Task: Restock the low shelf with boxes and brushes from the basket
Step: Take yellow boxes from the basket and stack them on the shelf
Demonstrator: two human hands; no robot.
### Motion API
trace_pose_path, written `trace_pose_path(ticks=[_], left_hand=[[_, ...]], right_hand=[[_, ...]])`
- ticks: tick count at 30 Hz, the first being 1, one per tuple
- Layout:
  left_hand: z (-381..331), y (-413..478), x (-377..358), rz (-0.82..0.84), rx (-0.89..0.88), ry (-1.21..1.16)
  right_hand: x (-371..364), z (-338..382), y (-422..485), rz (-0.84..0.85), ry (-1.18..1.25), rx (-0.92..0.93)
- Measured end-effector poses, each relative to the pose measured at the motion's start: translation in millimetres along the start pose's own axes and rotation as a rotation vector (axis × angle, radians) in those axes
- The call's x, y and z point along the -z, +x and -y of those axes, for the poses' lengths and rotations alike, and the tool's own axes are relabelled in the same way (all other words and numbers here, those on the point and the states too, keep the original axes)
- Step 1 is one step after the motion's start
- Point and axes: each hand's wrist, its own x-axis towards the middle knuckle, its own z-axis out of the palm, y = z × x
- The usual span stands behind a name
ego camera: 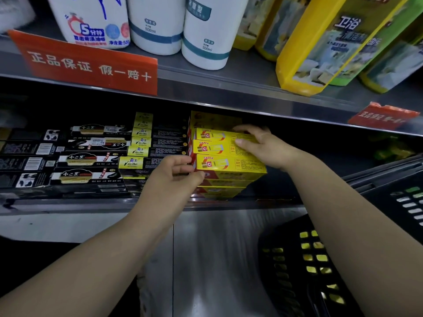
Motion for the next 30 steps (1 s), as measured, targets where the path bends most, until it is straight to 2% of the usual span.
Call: trace_pose_path(ticks=[4, 7, 10, 17, 20, 22, 30], left_hand=[[3.5, 4.7, -1.9, -0.018, -0.013, 0.018], [3.4, 8.0, -1.7, 0.010, -0.054, 0.085], [-1.0, 13.5, -1.5, 0.055, -0.086, 0.119], [-0.6, 20.4, -4.7, 0.145, -0.032, 0.122], [2.9, 26.1, -5.4, 0.176, -0.018, 0.137], [3.7, 30.5, -6.3, 0.188, -0.012, 0.159], [3.4, 52.3, -12.6, 0.233, -0.074, 0.121]], right_hand=[[0.9, -3.7, -8.4, -0.052, -0.001, -0.057], [-5.9, -5.9, -16.3, -0.021, 0.109, -0.131], [-11.5, -4.8, -17.6, -0.058, 0.172, -0.165], [-14.7, -0.7, -17.4, -0.066, 0.275, -0.194], [-16.0, -2.6, -20.2, -0.037, 0.276, -0.289], [-19.6, -5.4, -24.1, -0.003, 0.361, -0.334], [-28.3, -12.2, -20.6, -0.048, 0.429, -0.316]])
